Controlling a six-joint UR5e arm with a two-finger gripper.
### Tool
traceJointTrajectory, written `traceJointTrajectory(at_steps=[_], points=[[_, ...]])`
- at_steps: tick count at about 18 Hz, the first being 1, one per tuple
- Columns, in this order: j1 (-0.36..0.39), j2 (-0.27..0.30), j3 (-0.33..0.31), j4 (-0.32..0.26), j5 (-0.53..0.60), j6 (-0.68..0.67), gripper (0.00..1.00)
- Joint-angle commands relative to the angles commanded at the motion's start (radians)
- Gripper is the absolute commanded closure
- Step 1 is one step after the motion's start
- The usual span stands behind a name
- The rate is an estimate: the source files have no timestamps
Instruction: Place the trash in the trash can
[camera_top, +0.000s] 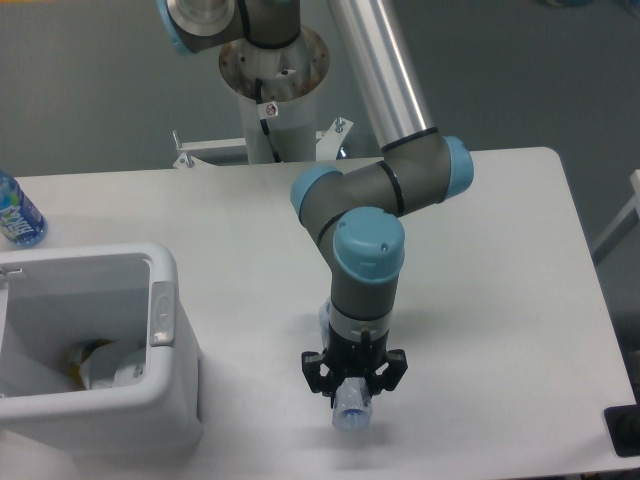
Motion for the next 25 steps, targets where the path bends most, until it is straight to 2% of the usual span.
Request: traceJointTrajectory(at_steps=[2, 4, 6, 9, 12, 15, 18, 22, 23, 24, 25], points=[[0.005, 0.043, 0.069, 0.012, -0.087, -0.012, 0.50], [0.032, 0.071, 0.144, 0.026, -0.173, -0.082, 0.50], [0.038, 0.088, 0.215, 0.041, -0.203, -0.170, 0.50], [0.026, 0.120, 0.276, 0.083, -0.204, -0.245, 0.50], [-0.009, 0.158, 0.289, 0.113, -0.204, -0.252, 0.50], [-0.080, 0.186, 0.289, 0.127, -0.203, -0.252, 0.50], [-0.188, 0.183, 0.287, 0.127, -0.203, -0.250, 0.50], [-0.287, 0.180, 0.241, 0.124, -0.201, -0.253, 0.50], [-0.307, 0.181, 0.212, 0.126, -0.201, -0.246, 0.47], [-0.314, 0.181, 0.192, 0.127, -0.200, -0.241, 0.32], [-0.316, 0.178, 0.186, 0.127, -0.200, -0.233, 0.06]])
